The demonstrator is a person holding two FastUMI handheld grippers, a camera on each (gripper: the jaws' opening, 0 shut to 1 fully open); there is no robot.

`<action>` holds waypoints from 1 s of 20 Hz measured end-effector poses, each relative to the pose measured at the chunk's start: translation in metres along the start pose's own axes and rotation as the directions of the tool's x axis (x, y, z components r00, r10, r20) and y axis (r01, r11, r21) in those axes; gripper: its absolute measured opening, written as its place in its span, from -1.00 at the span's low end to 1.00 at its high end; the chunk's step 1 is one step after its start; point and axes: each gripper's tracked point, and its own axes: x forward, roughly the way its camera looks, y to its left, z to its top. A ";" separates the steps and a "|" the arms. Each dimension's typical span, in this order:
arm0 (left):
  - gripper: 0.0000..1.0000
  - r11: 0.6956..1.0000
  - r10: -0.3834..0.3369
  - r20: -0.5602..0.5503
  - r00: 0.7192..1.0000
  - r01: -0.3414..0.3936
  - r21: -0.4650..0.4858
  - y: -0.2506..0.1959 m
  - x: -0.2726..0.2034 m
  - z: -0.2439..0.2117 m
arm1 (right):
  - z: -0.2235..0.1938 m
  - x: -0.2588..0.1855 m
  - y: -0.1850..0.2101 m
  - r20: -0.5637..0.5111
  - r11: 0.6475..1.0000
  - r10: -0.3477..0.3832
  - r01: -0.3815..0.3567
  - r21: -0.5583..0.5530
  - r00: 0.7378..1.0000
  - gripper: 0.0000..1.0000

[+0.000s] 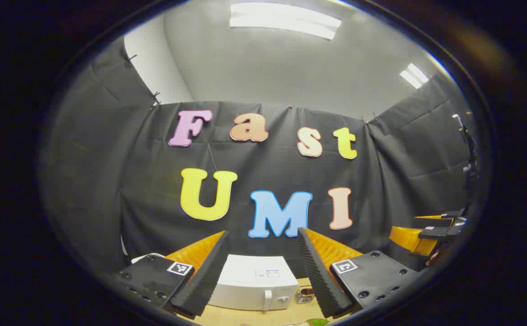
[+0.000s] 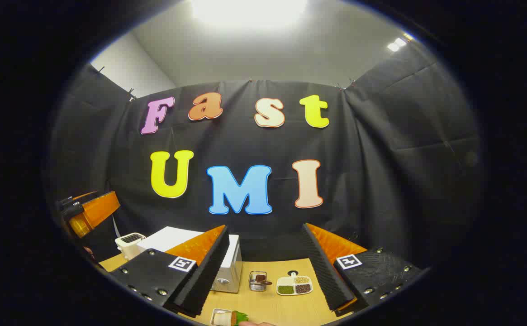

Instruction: Open the microwave oven with the left hand, put the food in, and close the microwave oven.

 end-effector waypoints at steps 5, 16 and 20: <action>0.91 0.999 0.026 -0.013 1.000 -0.026 0.021 -0.020 -0.002 -0.011 | -0.025 0.007 -0.006 -0.040 1.000 0.027 -0.027 -0.009 0.999 0.94; 0.87 0.997 0.072 -0.021 0.997 -0.072 0.013 -0.032 0.001 -0.032 | -0.035 0.017 -0.026 -0.045 0.998 0.061 -0.060 0.027 0.997 0.94; 0.89 0.998 0.046 -0.035 0.998 -0.045 0.043 -0.021 0.007 -0.045 | -0.034 0.022 -0.030 -0.044 1.000 -0.006 0.007 0.022 0.999 0.94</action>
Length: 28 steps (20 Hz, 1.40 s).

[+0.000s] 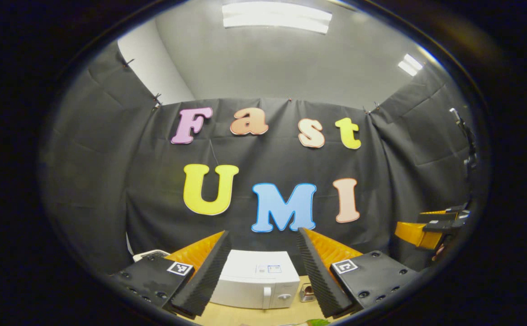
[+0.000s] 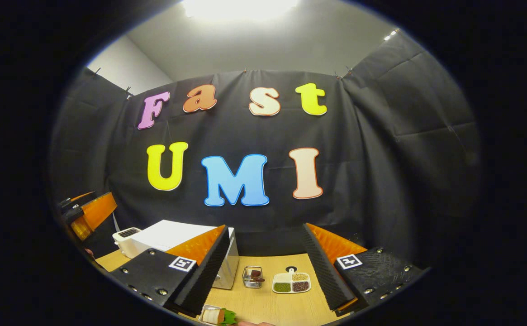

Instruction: Open the microwave oven with the left hand, put the food in, and close the microwave oven.

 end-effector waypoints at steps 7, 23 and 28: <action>0.87 0.998 -0.064 -0.055 0.996 0.062 -0.032 0.015 0.026 -0.062 | -0.002 0.005 0.018 0.017 0.999 -0.036 0.035 0.039 0.999 0.94; 0.96 0.992 -0.123 -0.423 0.898 0.125 -0.023 -0.011 0.108 -0.359 | -0.051 0.010 -0.021 -0.103 0.983 -0.170 0.161 -0.087 0.980 0.94; 0.72 0.995 -0.102 -0.506 0.857 0.091 -0.046 -0.013 0.131 -0.412 | -0.063 0.017 -0.028 -0.136 0.978 -0.186 0.171 -0.117 0.973 0.94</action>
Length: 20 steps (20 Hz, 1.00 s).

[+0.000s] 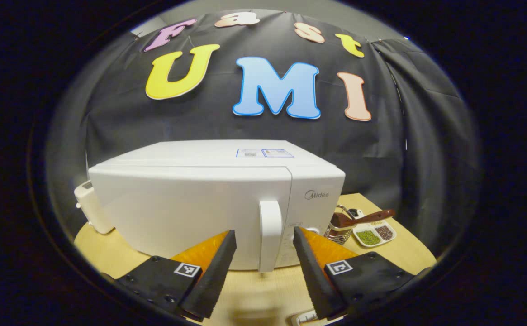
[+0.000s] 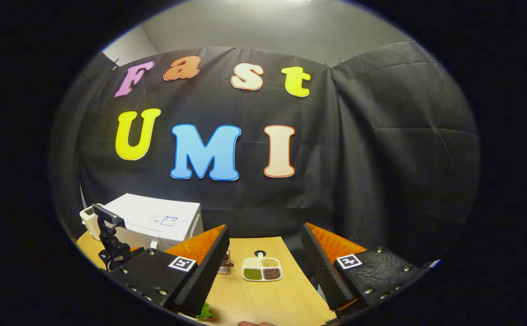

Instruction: Open the microwave oven with the left hand, put the food in, and close the microwave oven.

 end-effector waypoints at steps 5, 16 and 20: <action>-0.26 1.000 -0.024 -0.049 0.999 0.025 0.017 -0.010 0.014 -0.009 | -0.004 0.002 0.008 -0.013 1.000 0.023 -0.023 -0.003 1.000 0.94; -0.87 0.995 -0.056 -0.122 0.991 0.066 0.077 -0.010 0.012 -0.012 | -0.008 0.006 0.015 -0.014 0.998 0.062 -0.061 0.020 0.998 0.94; -0.86 0.990 -0.080 -0.143 0.986 0.096 0.105 -0.009 -0.021 -0.026 | -0.012 0.003 0.014 -0.020 0.998 0.066 -0.066 0.019 0.998 0.94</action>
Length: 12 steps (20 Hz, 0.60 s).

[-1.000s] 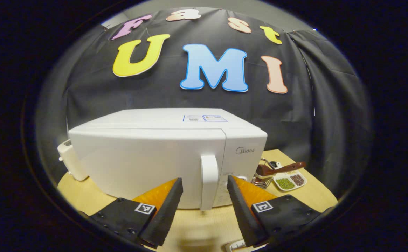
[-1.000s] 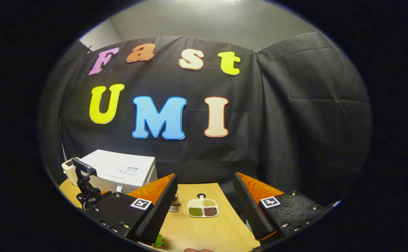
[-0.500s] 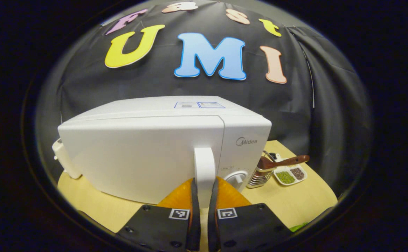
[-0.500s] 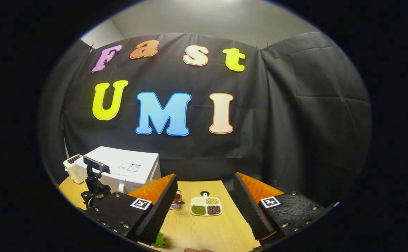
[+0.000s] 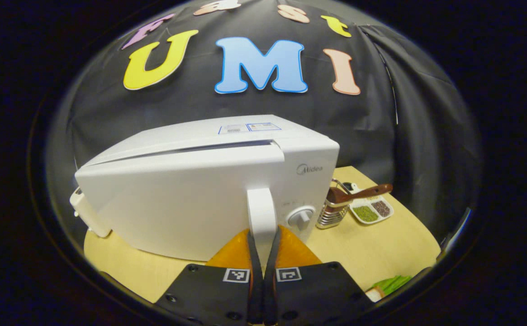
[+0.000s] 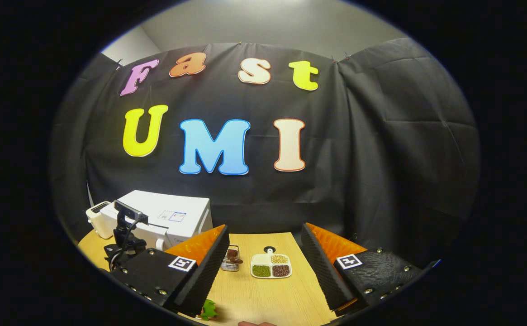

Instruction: Open the microwave oven with the left hand, put the food in, and close the microwave oven.

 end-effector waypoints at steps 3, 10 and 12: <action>-0.86 0.998 -0.055 -0.017 0.998 0.055 -0.002 0.001 -0.043 -0.020 | -0.007 -0.001 0.007 -0.015 0.999 0.020 -0.020 0.028 1.000 0.94; -0.87 0.982 -0.179 -0.050 0.983 0.181 0.048 0.019 -0.114 -0.057 | -0.016 -0.007 0.050 -0.038 0.991 0.114 -0.112 0.068 0.993 0.94; -0.86 0.978 -0.197 -0.057 0.979 0.201 0.057 0.029 -0.135 -0.067 | -0.021 -0.009 0.061 -0.050 0.989 0.133 -0.130 0.072 0.990 0.94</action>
